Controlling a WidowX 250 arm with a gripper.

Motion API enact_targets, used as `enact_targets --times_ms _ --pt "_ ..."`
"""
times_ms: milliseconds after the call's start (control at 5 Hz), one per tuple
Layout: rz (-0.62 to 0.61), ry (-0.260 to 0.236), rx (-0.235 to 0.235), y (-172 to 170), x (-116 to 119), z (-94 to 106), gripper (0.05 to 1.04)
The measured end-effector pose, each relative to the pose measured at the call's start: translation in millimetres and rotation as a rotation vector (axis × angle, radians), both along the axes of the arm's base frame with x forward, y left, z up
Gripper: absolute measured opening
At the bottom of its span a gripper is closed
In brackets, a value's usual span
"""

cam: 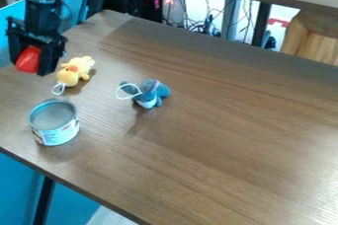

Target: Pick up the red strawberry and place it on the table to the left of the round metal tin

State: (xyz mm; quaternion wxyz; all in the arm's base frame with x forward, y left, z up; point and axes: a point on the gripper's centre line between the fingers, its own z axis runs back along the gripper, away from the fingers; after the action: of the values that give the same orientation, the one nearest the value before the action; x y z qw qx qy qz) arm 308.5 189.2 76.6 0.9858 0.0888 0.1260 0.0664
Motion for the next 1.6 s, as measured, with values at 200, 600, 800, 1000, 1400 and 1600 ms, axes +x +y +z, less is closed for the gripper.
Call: enact_targets --times_ms 200,600,800,1000,1400,1600 --pt "0.015 0.037 -0.004 14 -7 -22.7 0.845" --pt "-0.021 0.031 -0.055 20 -5 -48.0 0.845" --pt "0.001 0.028 -0.064 25 -9 -48.2 0.845" --pt "0.053 0.047 -0.081 31 -16 -49.5 0.914" --pt "0.104 0.013 -0.108 25 -30 -45.9 1.007" --pt "0.102 -0.031 -0.089 24 -29 -28.6 1.005"
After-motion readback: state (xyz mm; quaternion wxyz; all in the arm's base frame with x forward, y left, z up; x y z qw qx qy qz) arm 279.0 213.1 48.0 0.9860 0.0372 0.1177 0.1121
